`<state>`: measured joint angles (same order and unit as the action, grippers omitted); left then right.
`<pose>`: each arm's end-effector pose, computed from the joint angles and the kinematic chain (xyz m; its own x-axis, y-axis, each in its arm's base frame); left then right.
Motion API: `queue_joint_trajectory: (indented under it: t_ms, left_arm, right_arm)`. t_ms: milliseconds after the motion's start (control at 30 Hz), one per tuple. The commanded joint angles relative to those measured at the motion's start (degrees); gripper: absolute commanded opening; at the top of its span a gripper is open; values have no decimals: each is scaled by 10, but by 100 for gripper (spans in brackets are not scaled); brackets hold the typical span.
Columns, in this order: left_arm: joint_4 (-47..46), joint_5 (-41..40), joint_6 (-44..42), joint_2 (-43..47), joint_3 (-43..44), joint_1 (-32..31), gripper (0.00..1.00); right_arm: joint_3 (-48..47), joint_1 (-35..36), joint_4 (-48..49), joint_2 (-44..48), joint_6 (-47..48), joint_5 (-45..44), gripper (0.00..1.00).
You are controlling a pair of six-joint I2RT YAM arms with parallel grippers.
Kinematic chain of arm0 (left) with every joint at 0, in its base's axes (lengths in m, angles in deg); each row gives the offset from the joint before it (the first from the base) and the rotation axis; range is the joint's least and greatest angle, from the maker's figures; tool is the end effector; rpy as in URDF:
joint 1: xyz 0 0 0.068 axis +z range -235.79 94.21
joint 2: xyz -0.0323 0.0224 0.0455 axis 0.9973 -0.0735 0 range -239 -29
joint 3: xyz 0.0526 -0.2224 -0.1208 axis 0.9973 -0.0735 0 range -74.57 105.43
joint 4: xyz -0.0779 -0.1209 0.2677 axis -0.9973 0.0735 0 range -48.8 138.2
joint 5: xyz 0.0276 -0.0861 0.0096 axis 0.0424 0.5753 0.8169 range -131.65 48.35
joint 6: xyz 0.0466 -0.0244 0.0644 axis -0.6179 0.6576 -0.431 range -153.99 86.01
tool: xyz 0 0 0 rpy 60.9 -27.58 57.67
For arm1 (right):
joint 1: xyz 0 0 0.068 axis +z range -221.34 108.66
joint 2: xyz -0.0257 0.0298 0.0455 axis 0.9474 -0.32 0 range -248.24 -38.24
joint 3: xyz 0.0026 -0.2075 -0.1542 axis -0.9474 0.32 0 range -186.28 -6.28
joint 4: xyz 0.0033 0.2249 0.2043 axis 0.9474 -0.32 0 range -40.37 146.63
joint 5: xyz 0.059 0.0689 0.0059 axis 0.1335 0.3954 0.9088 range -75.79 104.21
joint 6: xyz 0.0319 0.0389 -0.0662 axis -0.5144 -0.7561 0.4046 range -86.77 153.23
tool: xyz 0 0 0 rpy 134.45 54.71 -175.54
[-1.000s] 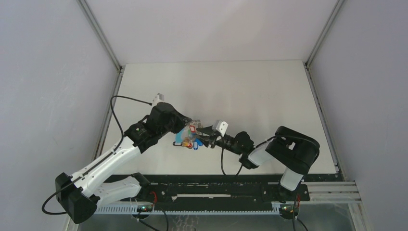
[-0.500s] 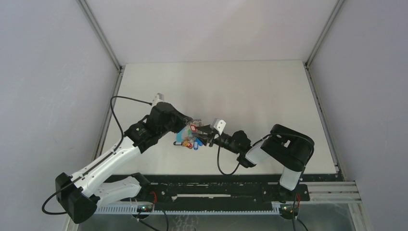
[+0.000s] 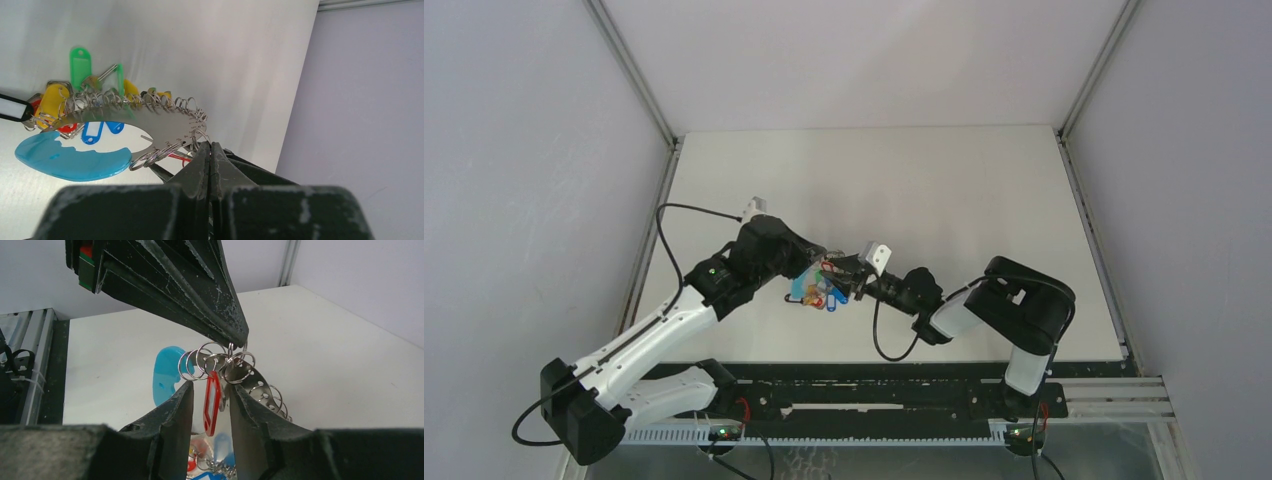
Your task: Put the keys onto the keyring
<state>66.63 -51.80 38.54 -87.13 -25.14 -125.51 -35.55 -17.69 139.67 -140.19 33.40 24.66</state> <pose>0.2423 -0.1847 0.2589 -0.6226 -0.7034 -0.3428 -0.2564 0.5973 -0.7599 0.2017 0.2964 0.1246 0.1092 0.1436 -0.9836 -0.8975 0.4395 -0.0355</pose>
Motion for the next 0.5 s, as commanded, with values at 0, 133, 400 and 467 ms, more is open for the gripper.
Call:
queue_joint_trajectory:
  t_ms: [0, 133, 400, 467]
  left_arm:
    - [-47, 4, 17, 21, -13, 1, 0]
    - [-56, 4, 23, 26, -19, 1, 0]
    - [-58, -6, 28, 36, -28, 1, 0]
    - [-58, -15, 27, 45, -33, 1, 0]
  right_arm:
    - [-21, -3, 30, -6, -13, 15, 31]
    - [-20, -5, 30, -11, -20, 22, 27]
    - [-15, -15, 29, -12, -32, 34, 5]
    - [-6, -17, 29, -7, -34, 36, 0]
